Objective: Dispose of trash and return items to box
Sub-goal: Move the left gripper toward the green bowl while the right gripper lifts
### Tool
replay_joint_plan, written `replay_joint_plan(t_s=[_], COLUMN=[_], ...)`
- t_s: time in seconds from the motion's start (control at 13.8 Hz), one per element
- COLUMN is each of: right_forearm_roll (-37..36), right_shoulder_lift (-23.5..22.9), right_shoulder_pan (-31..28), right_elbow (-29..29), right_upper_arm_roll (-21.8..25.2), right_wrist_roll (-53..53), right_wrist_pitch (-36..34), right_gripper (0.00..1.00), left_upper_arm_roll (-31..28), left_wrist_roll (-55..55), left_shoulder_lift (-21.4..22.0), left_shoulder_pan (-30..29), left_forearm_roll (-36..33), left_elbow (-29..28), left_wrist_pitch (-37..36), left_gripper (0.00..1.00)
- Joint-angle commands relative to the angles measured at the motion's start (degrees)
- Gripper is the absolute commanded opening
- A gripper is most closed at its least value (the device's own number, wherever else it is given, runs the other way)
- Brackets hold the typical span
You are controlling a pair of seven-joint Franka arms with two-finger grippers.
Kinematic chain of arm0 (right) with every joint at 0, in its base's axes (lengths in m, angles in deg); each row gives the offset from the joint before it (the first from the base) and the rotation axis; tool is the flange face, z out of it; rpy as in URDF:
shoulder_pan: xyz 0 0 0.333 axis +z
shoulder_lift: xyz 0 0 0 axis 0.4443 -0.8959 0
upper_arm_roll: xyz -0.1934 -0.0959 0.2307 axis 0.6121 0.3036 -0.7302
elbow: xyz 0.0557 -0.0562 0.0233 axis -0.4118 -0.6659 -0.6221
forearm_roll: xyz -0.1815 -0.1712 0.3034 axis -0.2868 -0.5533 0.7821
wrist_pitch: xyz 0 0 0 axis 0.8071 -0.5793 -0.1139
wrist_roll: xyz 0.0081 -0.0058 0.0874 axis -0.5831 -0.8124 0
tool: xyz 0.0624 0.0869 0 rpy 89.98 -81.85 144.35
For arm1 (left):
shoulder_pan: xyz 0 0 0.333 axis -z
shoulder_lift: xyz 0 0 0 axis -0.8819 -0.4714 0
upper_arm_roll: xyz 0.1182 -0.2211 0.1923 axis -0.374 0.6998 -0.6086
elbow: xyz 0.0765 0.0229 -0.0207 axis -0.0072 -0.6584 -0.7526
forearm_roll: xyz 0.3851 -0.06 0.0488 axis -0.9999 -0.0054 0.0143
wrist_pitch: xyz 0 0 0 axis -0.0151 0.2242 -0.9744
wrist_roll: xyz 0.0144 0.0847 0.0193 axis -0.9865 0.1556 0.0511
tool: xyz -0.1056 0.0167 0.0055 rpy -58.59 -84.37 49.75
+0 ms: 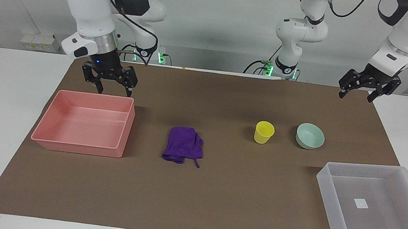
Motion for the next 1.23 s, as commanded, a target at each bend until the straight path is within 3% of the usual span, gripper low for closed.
replay_joint_plan(t_s=[0.0, 0.14, 0.29, 0.51, 0.8, 1.01, 1.16], right_forearm_roll=[-0.2, -0.7, -0.1, -0.2, -0.2, 0.1, 0.8], right_shoulder_lift=[-0.1, -0.2, 1.3, 1.5, 1.6, 1.1, -1.9], right_shoulder_pan=[-1.3, -1.2, -1.4, -1.5, -1.6, -1.0, 1.0], right_elbow=[5.9, 7.2, 3.4, 3.0, 2.8, 2.0, 2.0], right_upper_arm_roll=[-0.6, -0.5, -0.5, -0.4, -0.4, -0.5, -1.3], right_wrist_roll=[1.3, 1.7, 2.0, 2.8, 2.9, 1.7, -3.9], right_wrist_pitch=[-8.3, -11.4, -8.7, -8.3, -8.3, -7.6, -4.9], right_gripper=[1.0, 1.0, 1.0, 1.0, 1.0, 1.0, 1.0], left_upper_arm_roll=[0.3, 0.3, 0.4, 0.3, 0.3, 0.3, 0.3], left_wrist_roll=[0.6, 0.6, 0.4, 0.0, 0.4, 0.5, 0.6], left_shoulder_lift=[1.6, 1.6, 1.6, 1.9, 7.3, 8.3, 8.3], left_shoulder_pan=[-0.5, -0.5, -0.2, -0.7, -2.2, -2.9, -3.3], left_forearm_roll=[-0.9, -0.9, -0.9, -0.9, -0.9, -0.9, -0.9], left_elbow=[-1.9, -1.9, -1.9, -3.2, -17.0, -25.7, -32.9], left_wrist_pitch=[0.7, 0.8, 0.5, 3.0, 14.3, 22.0, 28.9], left_gripper=[1.0, 1.0, 1.0, 1.0, 1.0, 1.0, 1.0])
